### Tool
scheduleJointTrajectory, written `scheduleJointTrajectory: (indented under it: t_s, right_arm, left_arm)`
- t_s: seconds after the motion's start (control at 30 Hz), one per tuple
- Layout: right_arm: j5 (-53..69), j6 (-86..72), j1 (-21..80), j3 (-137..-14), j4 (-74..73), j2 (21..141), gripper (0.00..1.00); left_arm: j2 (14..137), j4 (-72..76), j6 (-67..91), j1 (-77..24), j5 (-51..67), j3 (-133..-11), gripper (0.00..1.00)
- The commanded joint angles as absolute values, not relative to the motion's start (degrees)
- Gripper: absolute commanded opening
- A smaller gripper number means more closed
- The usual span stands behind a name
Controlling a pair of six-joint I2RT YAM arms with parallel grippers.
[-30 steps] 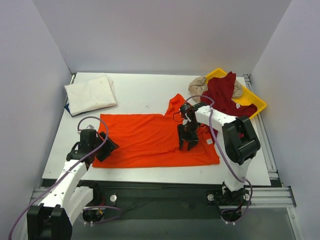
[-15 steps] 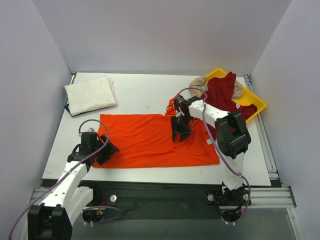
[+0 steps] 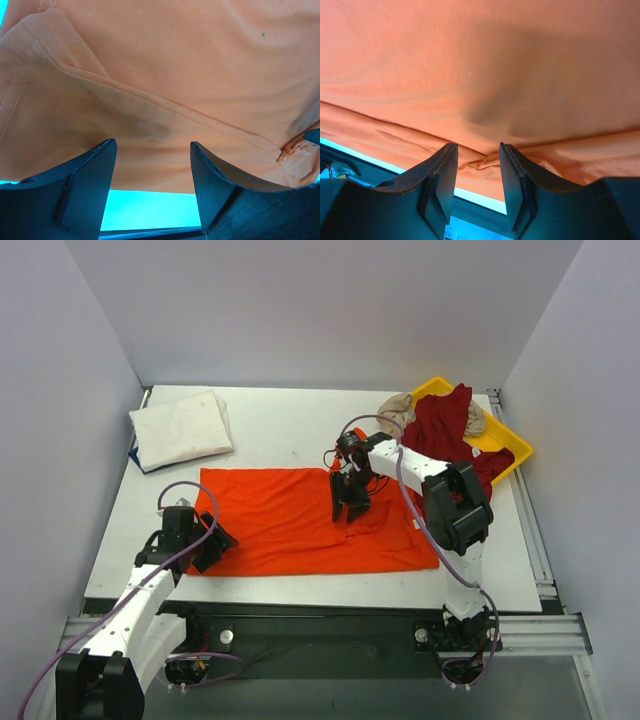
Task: Fold and stack the t-shirts
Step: Fold the flattened tshirt in 1/3 of the way
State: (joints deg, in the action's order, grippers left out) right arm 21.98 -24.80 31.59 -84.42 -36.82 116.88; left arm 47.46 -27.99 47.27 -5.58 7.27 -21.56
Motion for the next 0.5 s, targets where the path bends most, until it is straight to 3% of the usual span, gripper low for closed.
scheduleJointTrajectory:
  t_s: [0.0,0.47]
  right_arm:
    - [22.0,-26.2,31.4,-83.1,-38.8,110.3,0.39]
    - [17.4,-24.5,26.2,-71.5,-38.6,101.1,0.40]
  left_arm:
    - [46.9,-27.2,46.1,-5.9,6.3,-21.6,0.71]
    - [48.0,-26.5,45.9,-5.8,6.7,-20.9,0.72]
